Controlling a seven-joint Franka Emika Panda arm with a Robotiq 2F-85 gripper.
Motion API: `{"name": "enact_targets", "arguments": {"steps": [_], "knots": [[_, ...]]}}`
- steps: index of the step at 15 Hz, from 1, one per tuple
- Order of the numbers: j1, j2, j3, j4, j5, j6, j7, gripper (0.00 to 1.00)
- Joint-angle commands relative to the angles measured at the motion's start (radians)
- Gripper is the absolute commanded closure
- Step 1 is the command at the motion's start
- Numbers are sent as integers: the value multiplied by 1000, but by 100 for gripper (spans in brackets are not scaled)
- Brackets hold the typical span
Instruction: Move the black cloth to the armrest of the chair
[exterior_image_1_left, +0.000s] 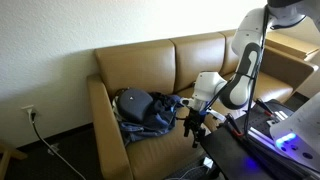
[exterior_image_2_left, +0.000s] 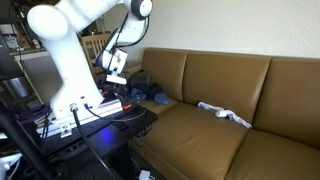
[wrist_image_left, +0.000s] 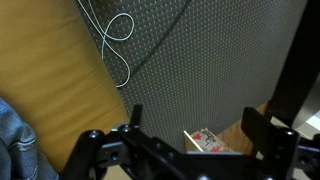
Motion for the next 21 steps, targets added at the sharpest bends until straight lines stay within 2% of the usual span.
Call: {"name": "enact_targets", "arguments": {"steps": [1, 7, 9, 10, 11, 14, 16, 18, 20, 21], "knots": [[31, -24, -12, -13, 82, 29, -58, 0], [32, -23, -12, -13, 82, 29, -58, 0], [160, -156, -53, -8, 67, 30, 16, 0], [194, -173, -67, 9, 78, 70, 33, 0], [214, -172, -82, 32, 14, 118, 114, 0], [354, -211, -150, 100, 57, 281, 199, 0], [467, -244, -228, 145, 107, 374, 240, 0], [586, -269, -335, 173, 185, 444, 237, 0], [686, -287, -435, 184, 281, 449, 210, 0], [762, -304, -504, 172, 330, 454, 217, 0]]}}
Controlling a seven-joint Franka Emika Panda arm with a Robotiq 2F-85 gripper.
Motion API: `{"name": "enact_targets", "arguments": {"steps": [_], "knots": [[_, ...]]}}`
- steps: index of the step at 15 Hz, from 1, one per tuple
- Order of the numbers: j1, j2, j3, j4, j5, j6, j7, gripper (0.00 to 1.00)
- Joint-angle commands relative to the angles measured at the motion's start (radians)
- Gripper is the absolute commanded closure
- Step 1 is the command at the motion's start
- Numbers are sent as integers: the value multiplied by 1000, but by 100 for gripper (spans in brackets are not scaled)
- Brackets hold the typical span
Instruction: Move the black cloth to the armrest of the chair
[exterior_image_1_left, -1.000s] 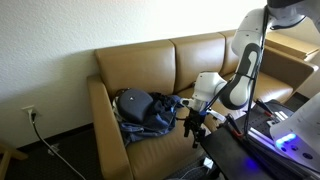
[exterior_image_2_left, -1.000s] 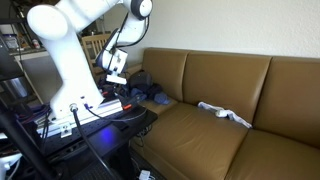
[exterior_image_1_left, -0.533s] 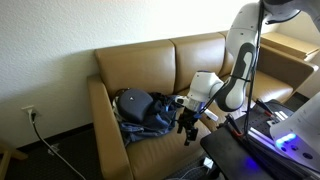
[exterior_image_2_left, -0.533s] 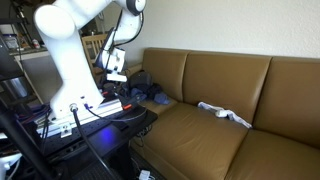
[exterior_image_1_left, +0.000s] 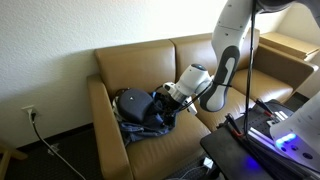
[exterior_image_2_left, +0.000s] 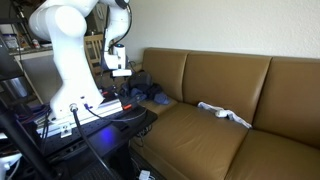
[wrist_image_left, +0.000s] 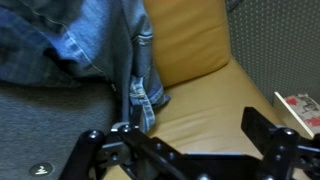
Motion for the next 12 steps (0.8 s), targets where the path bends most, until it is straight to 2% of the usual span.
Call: {"name": "enact_targets", "arguments": {"steps": [1, 2, 4, 8, 10, 12], "knots": [[33, -11, -23, -2, 96, -8, -59, 0], [64, -15, -48, 1, 124, -10, -65, 0], [61, -3, -37, 8, 130, -31, -74, 0], [179, 4, -183, 148, 332, -16, -106, 0], [276, 19, -284, 226, 422, -15, -129, 0], [378, 47, -381, 251, 496, -16, -142, 0]]}}
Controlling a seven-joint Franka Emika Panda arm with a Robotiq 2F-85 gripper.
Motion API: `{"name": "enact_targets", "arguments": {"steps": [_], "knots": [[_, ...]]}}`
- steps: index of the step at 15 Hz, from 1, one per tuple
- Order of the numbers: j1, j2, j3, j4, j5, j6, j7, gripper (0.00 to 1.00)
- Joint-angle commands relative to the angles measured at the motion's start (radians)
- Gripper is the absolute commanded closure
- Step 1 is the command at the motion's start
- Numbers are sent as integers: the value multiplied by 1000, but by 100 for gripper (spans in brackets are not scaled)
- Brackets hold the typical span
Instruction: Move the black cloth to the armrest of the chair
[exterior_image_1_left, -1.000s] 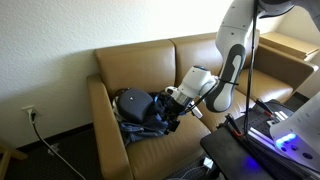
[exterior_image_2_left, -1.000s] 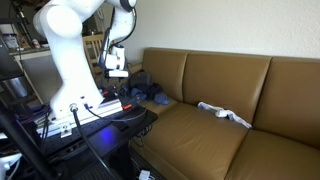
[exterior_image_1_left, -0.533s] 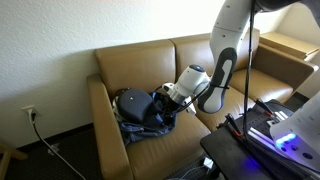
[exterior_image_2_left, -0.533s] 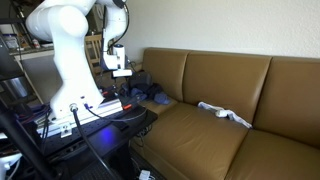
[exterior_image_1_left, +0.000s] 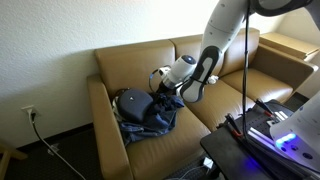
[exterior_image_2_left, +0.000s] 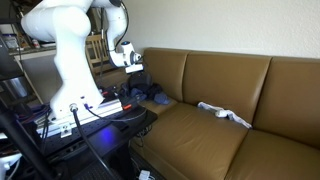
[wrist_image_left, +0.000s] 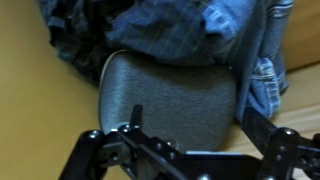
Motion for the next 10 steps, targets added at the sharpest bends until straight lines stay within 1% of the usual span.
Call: {"name": "enact_targets", "arguments": {"steps": [1, 3, 5, 6, 7, 8, 10], "knots": [[193, 58, -161, 50, 137, -3, -25, 0], [286, 96, -226, 8, 205, 12, -9, 0], [338, 140, -239, -10, 262, -14, 20, 0], [349, 167, -234, -9, 278, -10, 32, 0], [314, 136, -216, 3, 245, -4, 15, 0], [325, 158, -214, 3, 251, 1, 21, 0], [328, 161, -214, 11, 251, 1, 23, 0]]}}
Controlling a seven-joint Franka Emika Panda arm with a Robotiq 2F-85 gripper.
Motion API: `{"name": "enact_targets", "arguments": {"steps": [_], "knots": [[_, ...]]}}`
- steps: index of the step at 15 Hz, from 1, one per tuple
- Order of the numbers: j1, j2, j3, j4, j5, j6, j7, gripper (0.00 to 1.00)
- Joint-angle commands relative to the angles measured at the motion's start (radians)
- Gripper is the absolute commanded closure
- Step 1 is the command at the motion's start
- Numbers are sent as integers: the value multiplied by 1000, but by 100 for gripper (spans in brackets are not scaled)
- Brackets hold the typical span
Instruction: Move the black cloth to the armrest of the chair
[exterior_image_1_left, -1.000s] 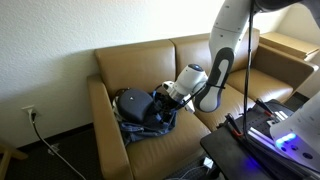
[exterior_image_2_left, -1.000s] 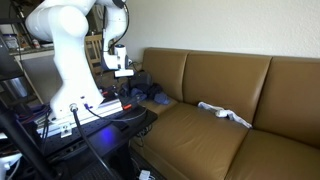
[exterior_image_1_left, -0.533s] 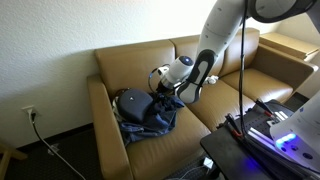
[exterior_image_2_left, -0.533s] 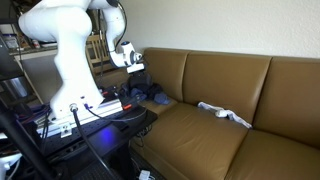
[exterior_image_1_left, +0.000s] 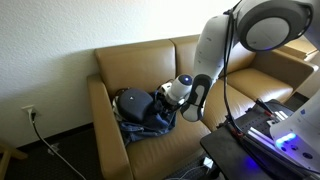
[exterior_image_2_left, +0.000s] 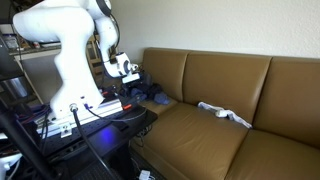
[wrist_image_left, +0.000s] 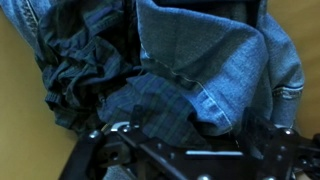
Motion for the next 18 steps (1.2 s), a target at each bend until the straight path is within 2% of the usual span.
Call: {"name": "enact_targets", "arguments": {"steps": [1, 6, 11, 12, 13, 14, 18], "knots": [[24, 21, -26, 35, 18, -2, -6, 0], [65, 104, -87, 150, 40, -2, -6, 0], [45, 169, -72, 208, 43, -2, 7, 1], [37, 176, -66, 210, 36, -2, 7, 26], [38, 187, -66, 223, 38, -2, 10, 26], [40, 194, -69, 234, 40, -2, 13, 31], [37, 205, -66, 251, 37, -3, 16, 58]]}}
